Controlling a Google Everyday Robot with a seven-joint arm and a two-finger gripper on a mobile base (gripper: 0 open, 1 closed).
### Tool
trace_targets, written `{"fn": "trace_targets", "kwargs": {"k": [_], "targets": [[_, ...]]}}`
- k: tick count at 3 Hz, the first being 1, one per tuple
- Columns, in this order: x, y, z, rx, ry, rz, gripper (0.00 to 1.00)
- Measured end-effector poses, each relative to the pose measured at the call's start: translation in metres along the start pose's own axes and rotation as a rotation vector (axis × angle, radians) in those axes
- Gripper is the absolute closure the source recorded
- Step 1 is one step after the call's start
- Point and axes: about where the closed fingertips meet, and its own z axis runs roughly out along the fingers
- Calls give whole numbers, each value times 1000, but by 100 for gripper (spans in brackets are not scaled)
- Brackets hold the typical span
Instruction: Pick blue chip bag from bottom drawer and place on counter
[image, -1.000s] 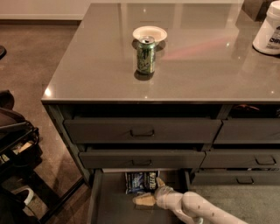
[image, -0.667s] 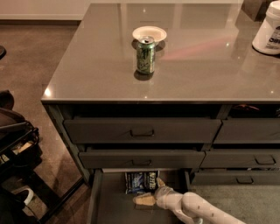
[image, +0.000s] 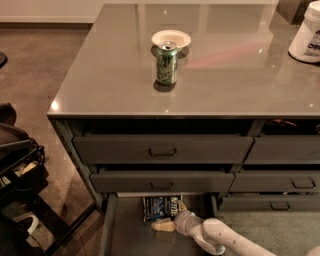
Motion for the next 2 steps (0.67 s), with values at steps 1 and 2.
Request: {"fn": "trace_targets", "kwargs": {"k": [1, 2], "targets": [[11, -25, 16, 15, 18, -73, 0], [23, -48, 29, 40, 46, -140, 0]]}}
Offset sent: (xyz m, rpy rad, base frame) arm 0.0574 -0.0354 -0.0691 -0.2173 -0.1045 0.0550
